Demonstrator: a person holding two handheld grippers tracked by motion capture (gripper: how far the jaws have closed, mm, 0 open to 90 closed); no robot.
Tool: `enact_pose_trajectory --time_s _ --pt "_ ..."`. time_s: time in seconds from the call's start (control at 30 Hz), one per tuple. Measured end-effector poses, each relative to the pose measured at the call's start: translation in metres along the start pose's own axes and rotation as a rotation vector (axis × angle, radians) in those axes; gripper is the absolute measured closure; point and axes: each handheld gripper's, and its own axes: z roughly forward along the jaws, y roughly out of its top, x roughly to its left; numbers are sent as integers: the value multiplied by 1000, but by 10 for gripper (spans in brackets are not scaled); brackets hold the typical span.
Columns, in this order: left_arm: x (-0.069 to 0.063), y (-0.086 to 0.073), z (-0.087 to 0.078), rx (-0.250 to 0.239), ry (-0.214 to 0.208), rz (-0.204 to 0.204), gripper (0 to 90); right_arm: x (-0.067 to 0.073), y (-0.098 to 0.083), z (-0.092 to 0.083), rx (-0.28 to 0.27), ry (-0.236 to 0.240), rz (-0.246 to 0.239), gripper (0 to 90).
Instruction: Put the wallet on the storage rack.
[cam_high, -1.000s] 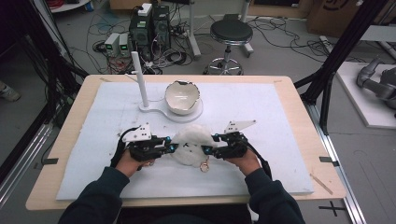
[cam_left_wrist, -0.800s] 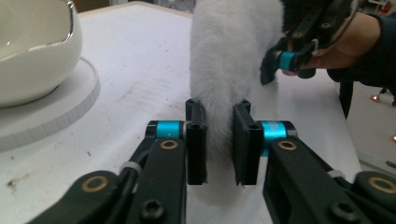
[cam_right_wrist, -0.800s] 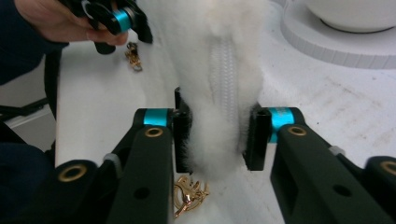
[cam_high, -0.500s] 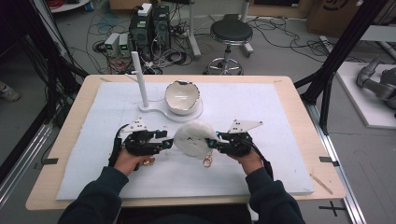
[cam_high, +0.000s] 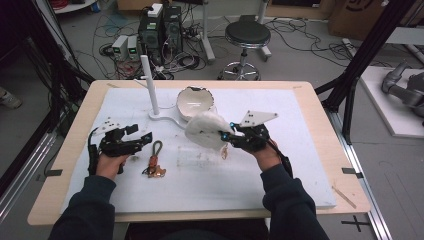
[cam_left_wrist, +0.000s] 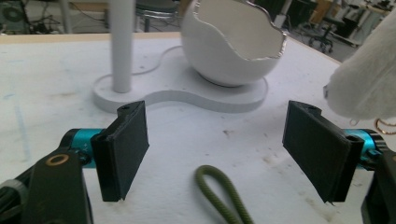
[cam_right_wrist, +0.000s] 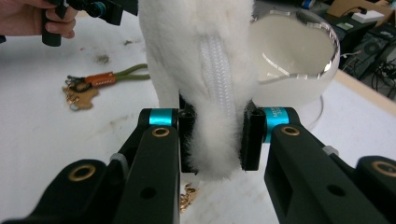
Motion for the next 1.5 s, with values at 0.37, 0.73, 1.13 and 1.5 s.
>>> enact_pose_trajectory --time_s 0.37,0.73,1.13,1.5 --pt "12 -2 -4 -15 26 -21 224 -21 68 25 9 -33 -93 747" --pt "12 -2 -2 -5 13 -31 224 -46 98 48 14 -97 -147 746" --pt "13 -3 -1 4 1 -42 224 -65 109 80 34 -151 -151 746" --pt "12 -3 0 16 -4 -48 224 -72 116 100 96 -174 -226 746"
